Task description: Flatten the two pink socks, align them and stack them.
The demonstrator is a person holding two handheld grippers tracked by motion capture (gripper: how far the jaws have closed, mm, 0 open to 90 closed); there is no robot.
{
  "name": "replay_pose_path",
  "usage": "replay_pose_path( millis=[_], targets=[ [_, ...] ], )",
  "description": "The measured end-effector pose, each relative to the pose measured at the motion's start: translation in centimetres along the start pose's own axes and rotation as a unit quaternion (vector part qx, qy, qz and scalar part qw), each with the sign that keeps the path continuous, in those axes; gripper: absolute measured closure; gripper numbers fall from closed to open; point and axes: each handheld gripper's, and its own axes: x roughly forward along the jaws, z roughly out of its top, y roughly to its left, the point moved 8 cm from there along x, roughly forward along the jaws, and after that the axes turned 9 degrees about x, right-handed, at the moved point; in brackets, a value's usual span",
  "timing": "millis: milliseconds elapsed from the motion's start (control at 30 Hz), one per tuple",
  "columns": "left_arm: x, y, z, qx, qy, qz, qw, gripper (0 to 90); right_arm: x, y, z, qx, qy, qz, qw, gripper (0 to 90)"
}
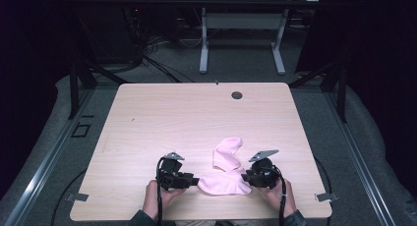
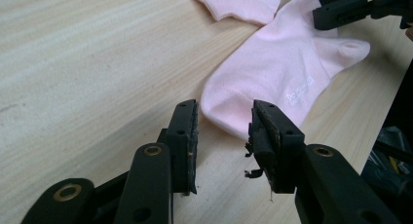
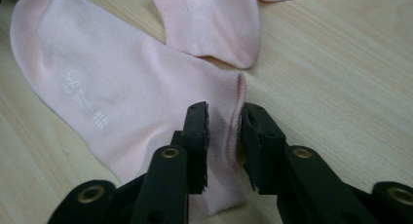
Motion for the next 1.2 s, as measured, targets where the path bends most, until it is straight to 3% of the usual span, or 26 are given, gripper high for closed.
replay_pose_path(
  millis=[67, 100, 200, 400, 633, 900, 967, 1067, 1100, 1133, 1167, 1200],
  targets=[
    [0.2, 0.0, 0.0, 0.002, 0.005, -0.001, 1.0000, 63.2, 0.0, 0.2, -0.1, -0.003, 0.001, 0.005, 1.0000, 76.7],
    [0.8, -0.3, 0.0, 0.004, 0.011, -0.015, 0.9998, 65.1, 0.0, 0.3, -0.2, -0.007, 0.005, 0.007, 0.9999, 78.7],
    [1.1, -0.4, -0.2, 0.011, 0.020, -0.015, 0.9996, 69.5, 0.1, 0.5, -0.3, -0.008, 0.000, 0.018, 0.9998, 81.5],
    [1.4, -0.6, -0.9, 0.018, 0.027, -0.009, 0.9994, 87.3, 0.0, 1.2, -1.0, -0.010, 0.011, 0.034, 0.9993, 83.8],
    [1.2, -0.9, -1.6, 0.027, 0.035, 0.004, 0.9990, 88.8, -0.1, 1.7, -1.4, -0.013, 0.009, 0.043, 0.9990, 83.9],
    [0.4, -1.4, -2.9, 0.022, 0.027, 0.000, 0.9994, 88.5, -0.4, 2.3, -2.1, -0.016, 0.014, 0.052, 0.9984, 83.4],
    [0.0, -1.4, -2.9, 0.019, 0.019, 0.001, 0.9996, 83.3, -0.5, 2.3, -2.2, -0.019, 0.016, 0.049, 0.9985, 81.7],
    [-0.6, -1.2, -2.6, 0.017, 0.001, 0.006, 0.9998, 66.0, -0.7, 2.3, -2.1, -0.019, 0.012, 0.049, 0.9985, 76.7],
    [-1.4, -0.8, -2.2, 0.012, -0.017, 0.023, 0.9995, 57.4, -1.1, 2.2, -1.7, -0.018, 0.003, 0.051, 0.9986, 70.1],
    [-1.4, -0.8, -2.2, 0.012, -0.017, 0.023, 0.9995, 49.8, -1.1, 2.2, -1.7, -0.018, 0.003, 0.051, 0.9986, 70.1],
    [-1.8, -0.6, -2.0, 0.013, -0.027, 0.030, 0.9991, 49.8, -1.3, 2.1, -1.5, -0.015, 0.000, 0.051, 0.9986, 66.0],
    [-2.2, -0.2, -2.0, 0.012, -0.032, 0.042, 0.9985, 44.3, -1.4, 1.9, -1.3, -0.015, -0.008, 0.043, 0.9989, 61.4]
  ],
)
